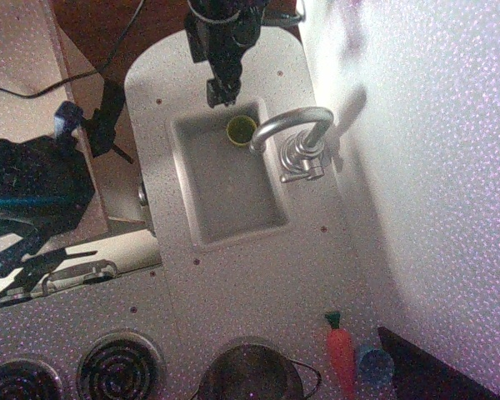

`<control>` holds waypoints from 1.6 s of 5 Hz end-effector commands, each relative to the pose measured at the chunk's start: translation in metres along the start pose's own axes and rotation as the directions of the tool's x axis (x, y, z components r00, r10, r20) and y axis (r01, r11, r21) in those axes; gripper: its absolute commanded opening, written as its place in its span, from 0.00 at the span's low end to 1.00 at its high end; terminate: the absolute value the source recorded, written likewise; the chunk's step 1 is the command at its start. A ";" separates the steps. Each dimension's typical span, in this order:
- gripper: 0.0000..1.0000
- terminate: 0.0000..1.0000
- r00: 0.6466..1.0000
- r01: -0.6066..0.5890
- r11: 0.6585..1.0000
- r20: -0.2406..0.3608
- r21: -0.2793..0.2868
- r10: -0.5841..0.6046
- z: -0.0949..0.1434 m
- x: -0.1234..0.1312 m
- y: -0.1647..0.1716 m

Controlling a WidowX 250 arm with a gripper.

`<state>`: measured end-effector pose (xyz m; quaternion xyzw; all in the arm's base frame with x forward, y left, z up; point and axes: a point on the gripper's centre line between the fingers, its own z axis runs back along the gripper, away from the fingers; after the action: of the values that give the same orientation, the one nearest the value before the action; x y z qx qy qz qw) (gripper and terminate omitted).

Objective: Turn faucet right

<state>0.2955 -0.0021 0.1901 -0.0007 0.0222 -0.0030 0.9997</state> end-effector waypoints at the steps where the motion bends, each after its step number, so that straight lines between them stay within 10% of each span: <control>1: 1.00 0.00 1.000 0.000 1.000 0.000 0.000 0.000 0.000 0.000 0.000; 6: 1.00 0.00 0.979 0.201 0.979 0.039 0.032 -0.202 -0.024 0.006 -0.046; 8: 1.00 0.00 0.935 0.323 0.925 0.087 0.198 -0.345 -0.027 -0.009 -0.069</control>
<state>0.2769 -0.0721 0.1494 0.0739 -0.0035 -0.1787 0.9811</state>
